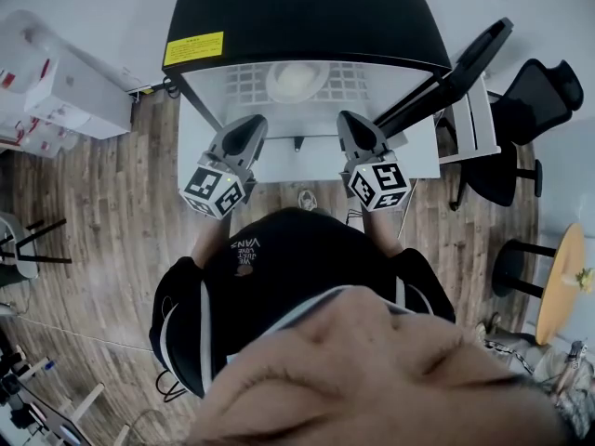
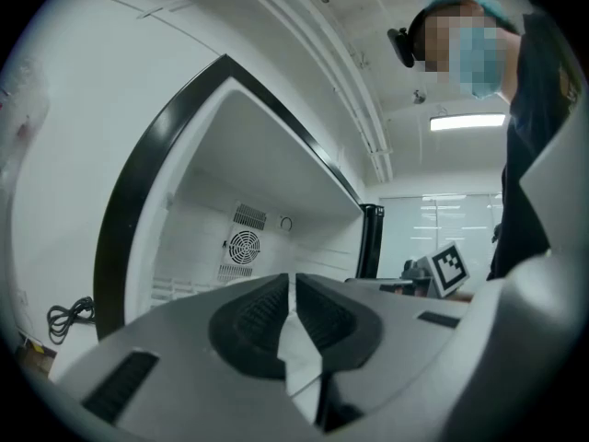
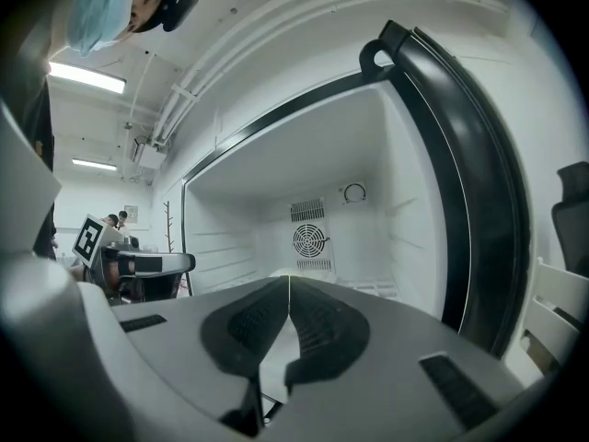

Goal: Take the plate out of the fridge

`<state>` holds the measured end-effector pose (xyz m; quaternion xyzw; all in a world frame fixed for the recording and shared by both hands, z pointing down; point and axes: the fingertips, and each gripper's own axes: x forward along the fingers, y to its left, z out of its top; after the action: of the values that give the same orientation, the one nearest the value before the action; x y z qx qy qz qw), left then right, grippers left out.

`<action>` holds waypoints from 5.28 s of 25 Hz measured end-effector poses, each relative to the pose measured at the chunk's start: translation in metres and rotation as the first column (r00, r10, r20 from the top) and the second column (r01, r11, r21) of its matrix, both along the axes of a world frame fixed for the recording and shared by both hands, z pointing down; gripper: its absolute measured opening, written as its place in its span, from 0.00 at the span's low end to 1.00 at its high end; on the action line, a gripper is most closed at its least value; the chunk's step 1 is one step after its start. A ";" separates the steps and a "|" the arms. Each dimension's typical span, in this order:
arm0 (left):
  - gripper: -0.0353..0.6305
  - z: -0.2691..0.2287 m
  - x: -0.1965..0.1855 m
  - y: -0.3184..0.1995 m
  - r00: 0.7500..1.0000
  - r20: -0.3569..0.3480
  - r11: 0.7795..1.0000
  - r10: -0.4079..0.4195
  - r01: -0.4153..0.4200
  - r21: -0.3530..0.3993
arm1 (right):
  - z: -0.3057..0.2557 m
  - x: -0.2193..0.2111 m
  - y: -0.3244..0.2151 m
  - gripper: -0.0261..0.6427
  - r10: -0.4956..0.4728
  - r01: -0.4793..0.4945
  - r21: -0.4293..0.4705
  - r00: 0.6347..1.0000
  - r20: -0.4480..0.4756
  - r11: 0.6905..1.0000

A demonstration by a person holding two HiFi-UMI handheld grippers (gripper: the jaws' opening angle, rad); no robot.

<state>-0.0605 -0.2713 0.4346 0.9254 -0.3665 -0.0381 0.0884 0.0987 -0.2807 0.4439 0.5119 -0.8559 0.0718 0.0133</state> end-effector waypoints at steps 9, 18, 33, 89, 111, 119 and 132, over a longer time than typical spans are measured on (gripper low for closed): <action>0.10 -0.002 0.003 -0.024 0.997 -0.019 0.997 -0.077 0.077 0.000 | -0.002 0.005 -0.025 0.06 -0.052 0.052 0.009 0.999 0.003 0.999; 0.10 0.005 0.003 -0.038 0.990 -0.031 0.990 -0.134 0.133 -0.035 | -0.003 -0.002 -0.039 0.06 -0.114 0.113 0.018 0.993 0.010 0.993; 0.10 0.031 0.009 -0.055 0.980 -0.111 0.960 -0.164 0.133 -0.248 | -0.002 -0.004 -0.046 0.06 -0.150 0.150 0.005 0.989 0.003 0.989; 0.30 0.061 0.036 -0.071 0.797 -0.474 0.700 -0.375 -0.092 -0.708 | -0.003 -0.002 -0.060 0.06 -0.166 0.165 0.007 0.986 0.034 0.986; 0.12 0.076 0.032 -0.072 0.710 -0.525 0.620 -0.469 -0.158 -0.768 | 0.000 0.001 -0.060 0.06 -0.162 0.162 0.000 0.986 0.042 0.987; 0.11 0.077 0.032 -0.069 0.697 -0.544 0.613 -0.467 -0.188 -0.767 | 0.000 0.000 -0.058 0.06 -0.151 0.151 0.002 0.988 0.042 0.989; 0.11 0.074 0.028 -0.058 0.692 -0.569 0.615 -0.445 -0.225 -0.755 | -0.002 -0.003 -0.049 0.06 -0.128 0.128 0.005 0.991 0.042 0.992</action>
<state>-0.0323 -0.3290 0.5087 0.6730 -0.3424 -0.2357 0.6118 0.0956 -0.3293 0.4418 0.4544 -0.8872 0.0803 -0.0008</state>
